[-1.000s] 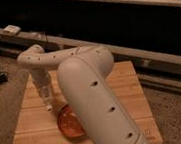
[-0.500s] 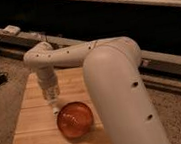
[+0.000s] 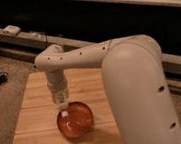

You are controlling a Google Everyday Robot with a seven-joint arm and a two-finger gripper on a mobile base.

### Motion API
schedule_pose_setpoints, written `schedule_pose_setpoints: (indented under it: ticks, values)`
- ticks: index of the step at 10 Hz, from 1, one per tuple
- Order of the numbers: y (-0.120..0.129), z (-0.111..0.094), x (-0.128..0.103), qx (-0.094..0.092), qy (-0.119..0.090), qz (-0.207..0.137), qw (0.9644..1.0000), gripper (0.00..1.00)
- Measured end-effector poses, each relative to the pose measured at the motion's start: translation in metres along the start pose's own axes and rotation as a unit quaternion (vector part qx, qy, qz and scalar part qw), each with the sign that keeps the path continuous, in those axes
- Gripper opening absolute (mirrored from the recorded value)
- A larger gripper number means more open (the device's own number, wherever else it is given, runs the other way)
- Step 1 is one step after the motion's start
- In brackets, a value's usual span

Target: Place the bottle in the ceramic bowl

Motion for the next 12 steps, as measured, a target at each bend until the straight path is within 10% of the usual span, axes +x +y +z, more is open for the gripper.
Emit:
schedule_pose_setpoints:
  ticks: [4,12]
  values:
    - [-0.022,0.03,0.035,-0.002,0.025,0.024,0.9994,0.01]
    - [-0.033,0.054,0.074,-0.006,0.042,0.05,0.9979,0.74]
